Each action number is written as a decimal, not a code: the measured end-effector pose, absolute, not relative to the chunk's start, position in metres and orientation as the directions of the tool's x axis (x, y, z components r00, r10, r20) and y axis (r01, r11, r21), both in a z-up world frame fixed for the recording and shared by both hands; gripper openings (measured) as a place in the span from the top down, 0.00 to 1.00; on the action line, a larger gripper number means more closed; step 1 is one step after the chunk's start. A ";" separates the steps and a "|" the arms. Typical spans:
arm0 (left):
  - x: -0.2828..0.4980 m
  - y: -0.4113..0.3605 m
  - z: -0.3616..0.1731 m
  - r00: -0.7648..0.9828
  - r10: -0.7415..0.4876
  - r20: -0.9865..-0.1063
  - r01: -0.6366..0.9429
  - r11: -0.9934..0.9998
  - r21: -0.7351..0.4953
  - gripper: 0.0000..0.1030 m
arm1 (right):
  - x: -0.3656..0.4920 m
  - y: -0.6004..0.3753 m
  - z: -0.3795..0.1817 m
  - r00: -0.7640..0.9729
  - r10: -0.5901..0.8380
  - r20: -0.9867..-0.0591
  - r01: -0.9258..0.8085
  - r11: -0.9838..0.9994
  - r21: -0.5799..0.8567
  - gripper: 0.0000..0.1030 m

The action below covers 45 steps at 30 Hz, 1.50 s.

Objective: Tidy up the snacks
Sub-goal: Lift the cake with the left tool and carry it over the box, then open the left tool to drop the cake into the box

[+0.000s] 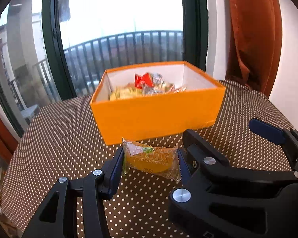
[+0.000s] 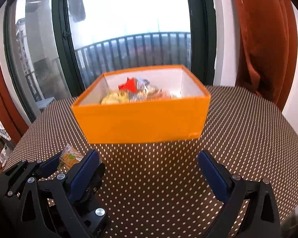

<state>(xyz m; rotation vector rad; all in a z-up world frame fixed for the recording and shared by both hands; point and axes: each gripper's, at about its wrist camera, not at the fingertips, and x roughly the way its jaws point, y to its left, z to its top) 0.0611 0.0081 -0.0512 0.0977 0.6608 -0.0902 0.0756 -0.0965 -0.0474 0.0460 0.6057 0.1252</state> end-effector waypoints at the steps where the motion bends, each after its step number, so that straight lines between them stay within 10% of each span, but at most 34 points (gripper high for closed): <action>1: 0.060 0.006 -0.046 0.792 -0.055 -0.608 0.116 0.991 0.062 0.49 | 0.075 -0.097 -0.042 0.821 0.129 -0.557 -0.105 0.992 0.073 0.02; 30: 0.163 -0.013 0.032 0.890 -0.097 -0.445 0.131 0.990 0.047 0.49 | 0.173 -0.113 0.040 0.905 0.131 -0.404 -0.107 0.991 0.082 0.02; 45: 0.243 -0.004 -0.013 0.839 -0.076 -0.538 0.114 0.993 0.038 0.49 | 0.250 -0.101 -0.007 0.854 0.128 -0.504 -0.088 0.991 0.104 0.02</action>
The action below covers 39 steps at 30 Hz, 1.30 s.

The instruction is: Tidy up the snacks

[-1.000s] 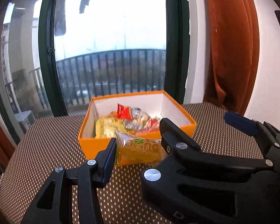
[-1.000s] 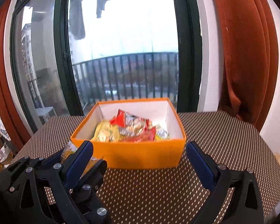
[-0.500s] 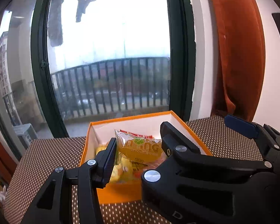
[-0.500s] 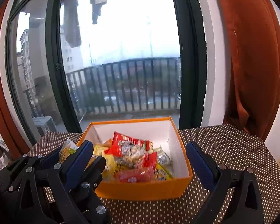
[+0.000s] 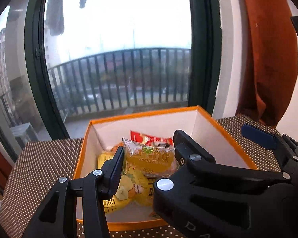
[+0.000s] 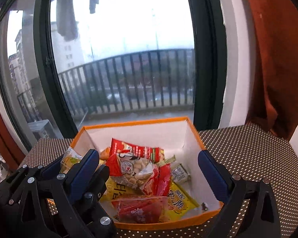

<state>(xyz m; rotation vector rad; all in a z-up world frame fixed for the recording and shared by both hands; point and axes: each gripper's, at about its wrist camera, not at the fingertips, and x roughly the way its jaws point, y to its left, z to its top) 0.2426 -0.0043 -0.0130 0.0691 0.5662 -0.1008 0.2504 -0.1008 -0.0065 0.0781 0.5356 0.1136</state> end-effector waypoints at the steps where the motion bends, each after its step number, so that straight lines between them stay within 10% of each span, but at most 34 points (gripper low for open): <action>1: 0.246 -0.002 -0.018 0.833 -0.073 -0.549 0.110 0.993 0.034 0.49 | 0.255 -0.098 -0.012 0.845 0.132 -0.518 -0.092 0.990 0.103 0.02; 27: 0.241 0.030 -0.064 0.784 -0.070 -0.617 0.081 0.997 -0.010 0.46 | 0.258 -0.062 -0.059 0.782 0.206 -0.588 -0.150 0.978 0.142 0.02; 32: 0.234 0.026 -0.060 0.796 -0.061 -0.602 0.083 0.997 0.009 0.21 | 0.248 -0.065 -0.055 0.793 0.189 -0.579 -0.138 0.982 0.132 0.02; 39: 0.217 0.019 -0.054 0.814 -0.038 -0.579 0.090 0.994 0.061 0.13 | 0.231 -0.074 -0.052 0.808 0.152 -0.570 -0.102 0.988 0.119 0.02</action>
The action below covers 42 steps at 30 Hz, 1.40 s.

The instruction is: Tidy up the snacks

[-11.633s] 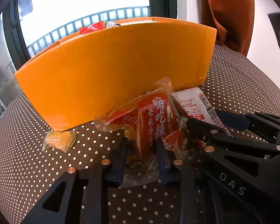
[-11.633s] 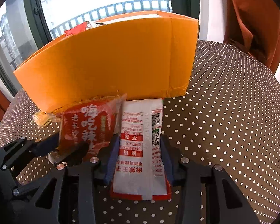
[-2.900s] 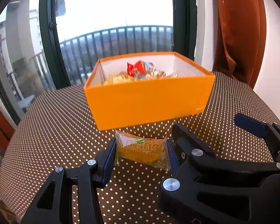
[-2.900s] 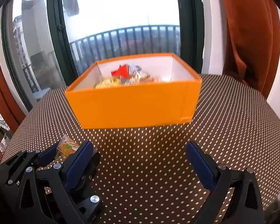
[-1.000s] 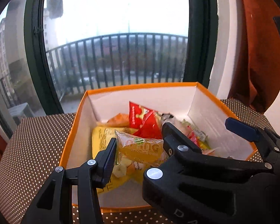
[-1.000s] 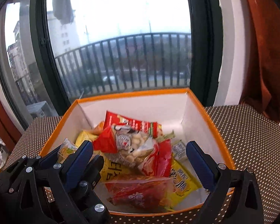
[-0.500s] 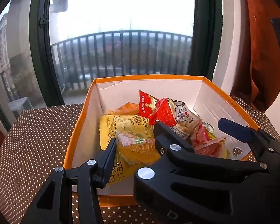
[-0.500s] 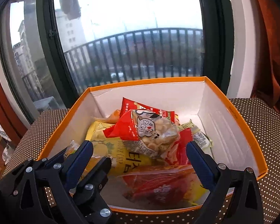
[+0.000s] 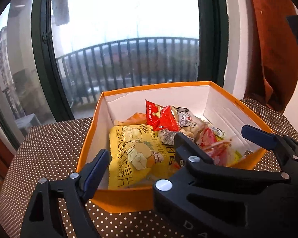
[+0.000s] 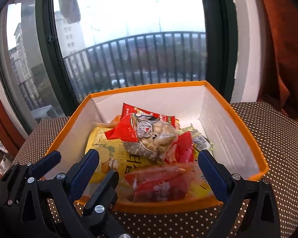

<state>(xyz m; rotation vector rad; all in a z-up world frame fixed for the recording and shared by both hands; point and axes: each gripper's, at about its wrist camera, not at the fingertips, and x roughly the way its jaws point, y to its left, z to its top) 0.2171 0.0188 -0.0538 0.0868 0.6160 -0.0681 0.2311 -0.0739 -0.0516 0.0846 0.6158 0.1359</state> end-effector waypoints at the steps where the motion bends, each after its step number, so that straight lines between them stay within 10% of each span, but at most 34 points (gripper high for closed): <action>1: 0.213 0.018 -0.052 0.816 -0.042 -0.577 0.095 0.994 0.061 0.11 | 0.228 -0.075 -0.050 0.809 0.150 -0.568 -0.098 0.988 0.121 0.02; 42: -0.022 0.028 0.005 0.931 0.013 -0.365 0.002 0.999 0.039 0.00 | -0.011 -0.139 0.006 0.937 0.057 -0.343 -0.035 0.997 0.071 0.02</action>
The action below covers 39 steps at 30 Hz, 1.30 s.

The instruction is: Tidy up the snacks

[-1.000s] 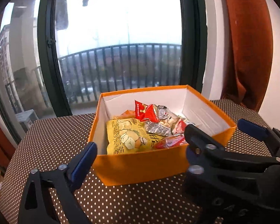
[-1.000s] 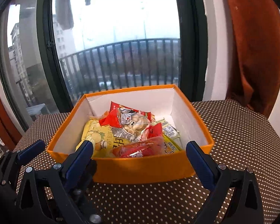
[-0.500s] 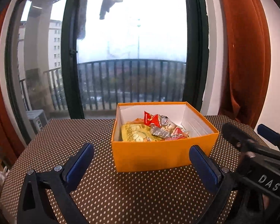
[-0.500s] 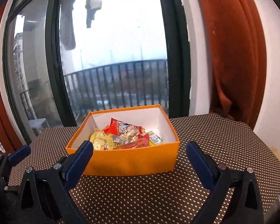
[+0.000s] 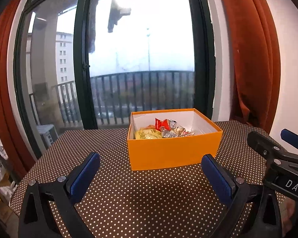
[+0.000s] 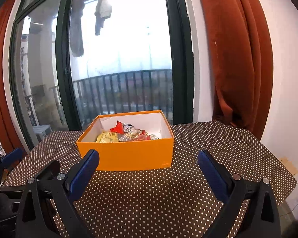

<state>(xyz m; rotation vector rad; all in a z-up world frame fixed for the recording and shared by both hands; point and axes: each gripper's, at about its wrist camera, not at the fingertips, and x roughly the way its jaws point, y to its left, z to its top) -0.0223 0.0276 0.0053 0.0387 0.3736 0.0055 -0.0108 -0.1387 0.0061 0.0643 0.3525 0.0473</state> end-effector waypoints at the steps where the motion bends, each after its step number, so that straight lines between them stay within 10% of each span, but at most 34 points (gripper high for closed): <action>1: -0.025 0.028 0.005 0.931 0.012 -0.365 0.001 0.999 0.035 0.00 | -0.013 -0.140 0.005 0.937 0.061 -0.343 -0.035 0.996 0.079 0.02; 39: -0.038 0.038 -0.001 0.930 0.050 -0.363 -0.056 0.998 -0.004 0.00 | -0.031 -0.139 0.002 0.937 0.052 -0.347 -0.030 0.997 0.069 0.02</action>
